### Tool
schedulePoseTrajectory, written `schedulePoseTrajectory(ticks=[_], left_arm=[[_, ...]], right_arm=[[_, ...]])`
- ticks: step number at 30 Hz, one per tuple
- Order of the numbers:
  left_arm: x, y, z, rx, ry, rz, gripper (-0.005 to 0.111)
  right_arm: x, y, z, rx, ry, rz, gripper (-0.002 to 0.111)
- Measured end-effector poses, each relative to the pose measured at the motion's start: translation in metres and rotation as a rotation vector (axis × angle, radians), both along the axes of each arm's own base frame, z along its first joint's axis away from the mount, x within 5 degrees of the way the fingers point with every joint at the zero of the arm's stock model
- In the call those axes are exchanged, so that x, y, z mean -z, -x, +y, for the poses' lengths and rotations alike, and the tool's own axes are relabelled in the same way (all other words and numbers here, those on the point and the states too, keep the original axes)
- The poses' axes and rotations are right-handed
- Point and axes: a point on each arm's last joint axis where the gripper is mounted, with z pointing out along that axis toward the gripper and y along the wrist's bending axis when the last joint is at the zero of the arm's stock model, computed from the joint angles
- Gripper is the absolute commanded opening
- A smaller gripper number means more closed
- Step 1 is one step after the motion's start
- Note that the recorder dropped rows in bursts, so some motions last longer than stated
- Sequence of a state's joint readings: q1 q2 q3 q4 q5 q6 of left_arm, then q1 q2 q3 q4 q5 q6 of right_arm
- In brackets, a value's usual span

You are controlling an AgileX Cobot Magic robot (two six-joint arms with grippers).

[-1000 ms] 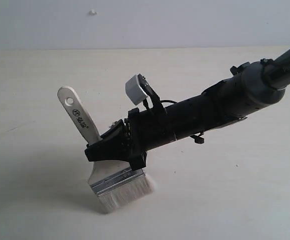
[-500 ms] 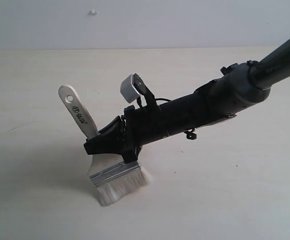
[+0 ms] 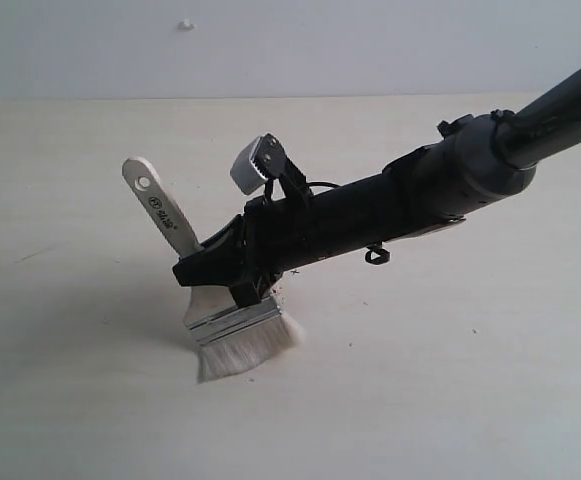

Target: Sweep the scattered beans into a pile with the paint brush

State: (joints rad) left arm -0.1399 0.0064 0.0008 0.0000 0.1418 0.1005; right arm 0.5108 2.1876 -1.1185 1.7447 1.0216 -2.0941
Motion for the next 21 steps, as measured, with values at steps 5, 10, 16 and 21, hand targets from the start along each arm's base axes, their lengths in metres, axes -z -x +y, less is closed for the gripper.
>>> schedulePoseTrajectory(ticks=[5, 10, 16, 21], left_arm=[[0.000, 0.000, 0.000, 0.000, 0.000, 0.000, 0.000], [0.000, 0.000, 0.000, 0.000, 0.000, 0.000, 0.000], [0.000, 0.000, 0.000, 0.000, 0.000, 0.000, 0.000], [0.000, 0.000, 0.000, 0.000, 0.000, 0.000, 0.000]], right_arm=[[0.002, -0.002, 0.000, 0.016, 0.002, 0.006, 0.000], [-0.005, -0.013, 0.005, 0.031, 0.009, -0.047, 0.000], [-0.008, -0.016, 0.006, 0.025, -0.006, -0.057, 0.000], [-0.028, -0.013, 0.007, 0.004, -0.050, -0.064, 0.000]])
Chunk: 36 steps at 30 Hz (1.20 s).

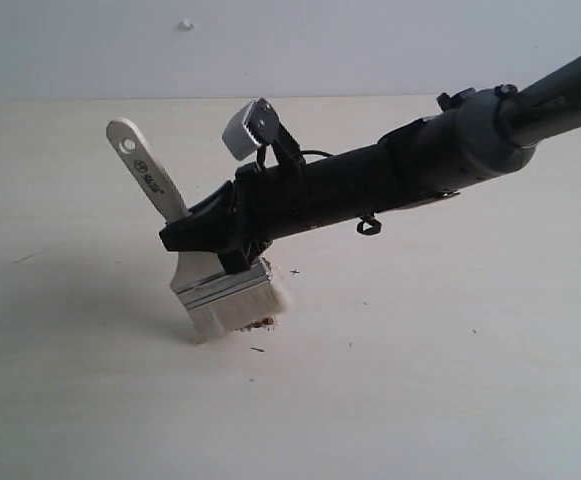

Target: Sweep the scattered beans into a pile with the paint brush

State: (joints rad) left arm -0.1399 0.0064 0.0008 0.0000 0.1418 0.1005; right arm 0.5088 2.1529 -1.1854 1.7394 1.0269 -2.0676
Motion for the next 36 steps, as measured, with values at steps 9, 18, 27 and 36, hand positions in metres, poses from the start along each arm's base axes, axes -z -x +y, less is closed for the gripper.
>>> schedulePoseTrajectory(ticks=[9, 18, 27, 36], left_arm=[[0.000, 0.000, 0.000, 0.000, 0.000, 0.000, 0.000], [0.000, 0.000, 0.000, 0.000, 0.000, 0.000, 0.000], [0.000, 0.000, 0.000, 0.000, 0.000, 0.000, 0.000], [0.000, 0.000, 0.000, 0.000, 0.000, 0.000, 0.000]], right_arm=[[-0.047, 0.005, 0.001, 0.021, -0.061, 0.016, 0.000], [-0.031, 0.019, 0.033, 0.090, 0.156, -0.150, 0.000], [-0.078, -0.013, 0.044, 0.100, 0.073, -0.368, 0.000], [-0.101, -0.062, 0.002, -0.060, -0.164, -0.403, 0.000]])
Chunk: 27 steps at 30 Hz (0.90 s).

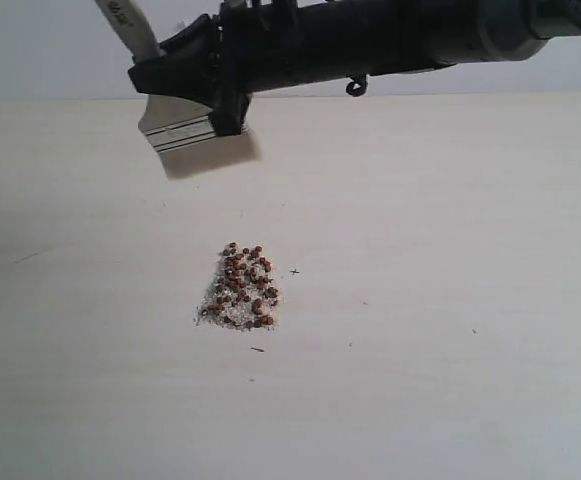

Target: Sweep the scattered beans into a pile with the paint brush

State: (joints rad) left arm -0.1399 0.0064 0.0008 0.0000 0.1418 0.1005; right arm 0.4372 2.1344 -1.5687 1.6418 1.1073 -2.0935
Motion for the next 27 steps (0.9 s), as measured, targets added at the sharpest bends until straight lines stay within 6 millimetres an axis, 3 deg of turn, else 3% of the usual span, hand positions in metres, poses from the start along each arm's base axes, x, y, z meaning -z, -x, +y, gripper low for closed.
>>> schedulePoseTrajectory(ticks=[6, 11, 17, 27], left_arm=[[0.000, 0.000, 0.000, 0.000, 0.000, 0.000, 0.000], [0.000, 0.000, 0.000, 0.000, 0.000, 0.000, 0.000], [0.000, 0.000, 0.000, 0.000, 0.000, 0.000, 0.000], [0.000, 0.000, 0.000, 0.000, 0.000, 0.000, 0.000]], right_arm=[[0.051, -0.041, -0.031, 0.030, -0.015, 0.090, 0.000], [0.088, -0.056, -0.032, 0.042, 0.001, 0.131, 0.000], [0.107, -0.067, -0.028, 0.038, 0.004, 0.130, 0.000], [0.136, -0.063, -0.028, 0.002, 0.038, 0.180, 0.000]])
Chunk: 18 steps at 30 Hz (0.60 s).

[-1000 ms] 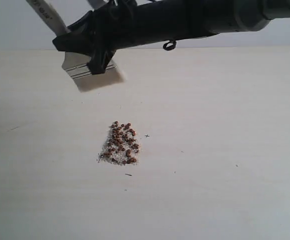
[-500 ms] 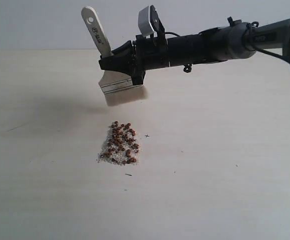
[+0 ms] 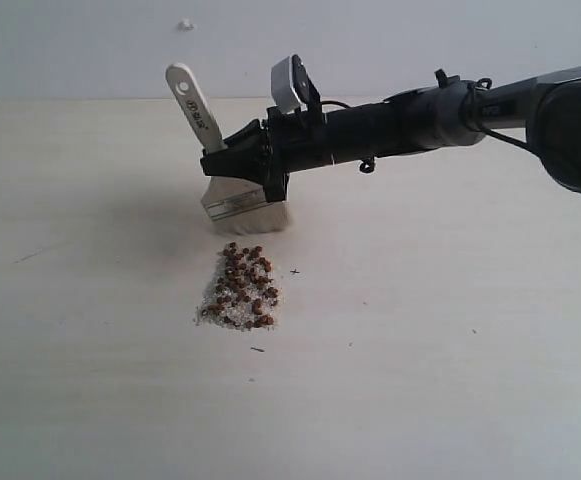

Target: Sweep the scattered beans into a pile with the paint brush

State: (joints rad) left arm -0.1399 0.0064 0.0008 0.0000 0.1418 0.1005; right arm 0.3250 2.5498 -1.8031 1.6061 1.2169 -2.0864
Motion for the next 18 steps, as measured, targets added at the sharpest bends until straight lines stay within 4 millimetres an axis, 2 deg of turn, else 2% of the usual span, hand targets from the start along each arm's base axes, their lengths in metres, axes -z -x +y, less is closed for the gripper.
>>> schedulePoseTrajectory(ticks=[18], left_arm=[[0.0000, 0.0000, 0.0000, 0.000, 0.000, 0.000, 0.000]], right_arm=[[0.0067, 0.0050, 0.0007, 0.009, 0.026, 0.179, 0.000]])
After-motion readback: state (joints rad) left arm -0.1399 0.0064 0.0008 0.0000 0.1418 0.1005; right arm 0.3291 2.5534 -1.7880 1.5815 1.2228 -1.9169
